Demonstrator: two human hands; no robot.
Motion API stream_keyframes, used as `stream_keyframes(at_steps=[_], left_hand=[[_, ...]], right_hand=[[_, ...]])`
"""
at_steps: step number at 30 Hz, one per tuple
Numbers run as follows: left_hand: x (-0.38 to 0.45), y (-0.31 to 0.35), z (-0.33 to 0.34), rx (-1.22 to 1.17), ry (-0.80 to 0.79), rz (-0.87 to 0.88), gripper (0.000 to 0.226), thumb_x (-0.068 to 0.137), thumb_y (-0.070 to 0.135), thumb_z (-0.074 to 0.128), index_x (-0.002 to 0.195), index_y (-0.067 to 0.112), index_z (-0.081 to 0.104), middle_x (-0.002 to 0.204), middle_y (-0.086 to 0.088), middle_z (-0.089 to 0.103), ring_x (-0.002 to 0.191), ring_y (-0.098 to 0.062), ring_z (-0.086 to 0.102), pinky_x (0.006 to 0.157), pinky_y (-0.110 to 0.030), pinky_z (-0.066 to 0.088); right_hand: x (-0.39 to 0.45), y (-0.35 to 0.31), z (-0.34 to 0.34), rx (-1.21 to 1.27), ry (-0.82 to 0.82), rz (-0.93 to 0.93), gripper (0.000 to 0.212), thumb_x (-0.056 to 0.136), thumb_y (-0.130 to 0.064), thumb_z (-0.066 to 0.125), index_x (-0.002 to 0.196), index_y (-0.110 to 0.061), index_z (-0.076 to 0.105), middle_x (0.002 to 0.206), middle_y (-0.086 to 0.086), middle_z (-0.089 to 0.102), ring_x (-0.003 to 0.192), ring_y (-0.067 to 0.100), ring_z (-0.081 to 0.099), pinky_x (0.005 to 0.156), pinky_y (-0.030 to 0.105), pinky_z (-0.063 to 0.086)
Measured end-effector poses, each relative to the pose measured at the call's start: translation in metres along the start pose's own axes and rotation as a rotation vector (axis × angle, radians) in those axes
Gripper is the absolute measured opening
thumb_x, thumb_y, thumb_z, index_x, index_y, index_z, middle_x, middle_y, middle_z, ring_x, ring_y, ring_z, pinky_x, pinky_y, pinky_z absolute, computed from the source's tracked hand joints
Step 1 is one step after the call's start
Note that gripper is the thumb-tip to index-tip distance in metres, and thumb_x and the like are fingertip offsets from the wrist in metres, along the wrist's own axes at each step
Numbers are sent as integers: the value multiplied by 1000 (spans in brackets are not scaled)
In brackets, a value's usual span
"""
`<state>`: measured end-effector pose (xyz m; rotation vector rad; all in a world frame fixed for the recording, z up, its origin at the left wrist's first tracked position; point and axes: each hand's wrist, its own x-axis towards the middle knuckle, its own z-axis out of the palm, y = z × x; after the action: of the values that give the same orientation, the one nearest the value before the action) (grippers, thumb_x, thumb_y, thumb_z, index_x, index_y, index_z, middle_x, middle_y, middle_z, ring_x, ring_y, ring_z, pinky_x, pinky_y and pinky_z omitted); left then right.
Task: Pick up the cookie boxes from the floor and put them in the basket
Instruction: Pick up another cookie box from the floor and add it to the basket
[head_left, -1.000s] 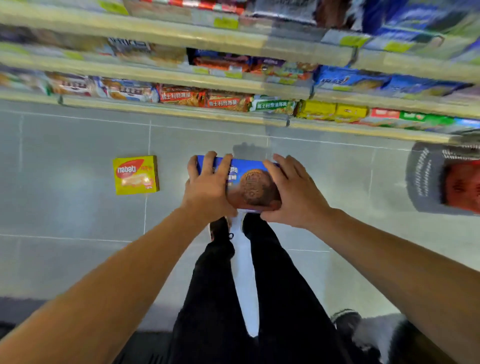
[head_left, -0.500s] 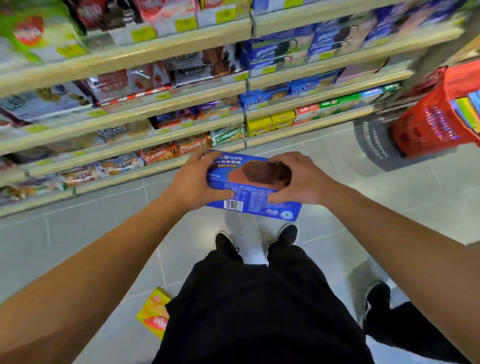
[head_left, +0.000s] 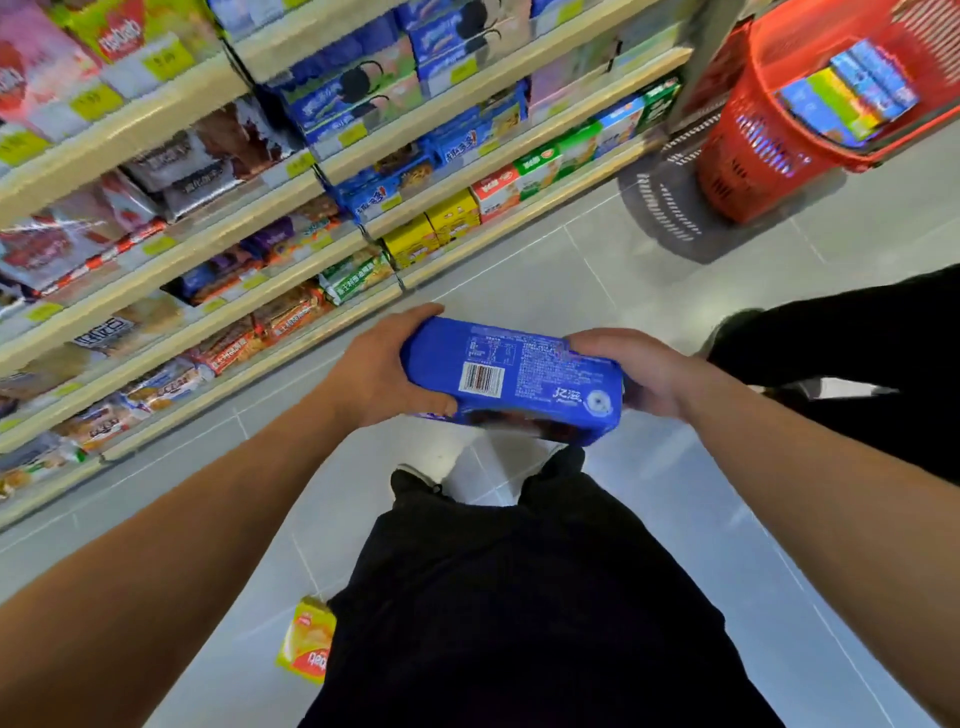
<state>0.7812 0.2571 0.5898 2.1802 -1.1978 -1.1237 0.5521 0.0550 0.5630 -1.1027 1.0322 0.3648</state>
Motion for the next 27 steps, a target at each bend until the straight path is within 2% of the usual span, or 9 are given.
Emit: stream_keyframes(at_steps=[2, 4, 6, 8, 11, 16, 20, 24, 27], left_hand=[[22, 16, 10, -29, -4, -89, 109, 47, 63, 74, 143, 32, 34, 133, 11, 50, 111, -4, 50, 91, -22, 40], [48, 32, 19, -74, -18, -172, 111, 43, 66, 72, 142, 34, 34, 126, 13, 51, 106, -6, 54, 88, -24, 44], [66, 43, 24, -193, -24, -228, 111, 43, 59, 79, 142, 34, 35, 124, 11, 55, 102, -9, 61, 88, -31, 52], [92, 58, 30, -312, -43, -262, 104, 56, 40, 88, 144, 29, 35, 127, 5, 57, 99, -10, 65, 81, -35, 56], [130, 74, 34, -368, -55, -284, 93, 69, 25, 85, 146, 28, 32, 131, 2, 56, 99, -14, 66, 79, -38, 57], [209, 105, 32, -342, -92, -237, 102, 64, 36, 86, 147, 27, 30, 137, 0, 51, 108, -19, 63, 89, -44, 55], [279, 138, 27, -297, -160, -207, 109, 53, 52, 82, 146, 29, 30, 136, 2, 52, 107, -16, 64, 89, -41, 55], [343, 177, 29, -250, -208, -190, 89, 75, 28, 80, 147, 21, 29, 131, 0, 54, 106, -15, 63, 88, -35, 54], [392, 206, 31, -188, -280, -158, 91, 68, 34, 84, 143, 22, 34, 130, 1, 56, 103, -12, 64, 88, -36, 55]], right_hand=[[-3, 8, -18, 197, 129, -85, 26, 87, -35, 63, 111, -26, 66, 97, -4, 70, 94, 17, 62, 86, 36, 44], [-2, 11, -38, 321, 215, -161, 26, 91, -30, 61, 117, -28, 60, 102, -6, 69, 93, 14, 64, 86, 33, 46], [2, 13, -46, 344, 231, -229, 45, 90, -30, 66, 132, -30, 50, 116, -5, 67, 96, 11, 68, 85, 30, 50], [7, 12, -61, 342, 275, -276, 65, 84, -34, 73, 140, -38, 38, 125, -5, 64, 104, 11, 67, 90, 32, 53], [13, 5, -81, 278, 366, -327, 77, 81, -33, 77, 143, -41, 31, 125, -8, 62, 107, 8, 65, 93, 28, 53], [33, -23, -132, 231, 476, -328, 80, 82, -25, 76, 148, -28, 30, 107, -19, 60, 89, -5, 65, 91, 25, 53], [54, -55, -188, 238, 520, -264, 93, 76, -29, 82, 150, -29, 26, 118, -10, 61, 100, 4, 65, 96, 32, 52], [65, -79, -240, 234, 570, -224, 92, 75, -30, 82, 149, -27, 28, 114, -12, 58, 97, 4, 63, 95, 30, 52], [71, -85, -273, 272, 658, -214, 89, 76, -33, 80, 149, -26, 29, 111, -14, 58, 90, -5, 61, 86, 19, 51]])
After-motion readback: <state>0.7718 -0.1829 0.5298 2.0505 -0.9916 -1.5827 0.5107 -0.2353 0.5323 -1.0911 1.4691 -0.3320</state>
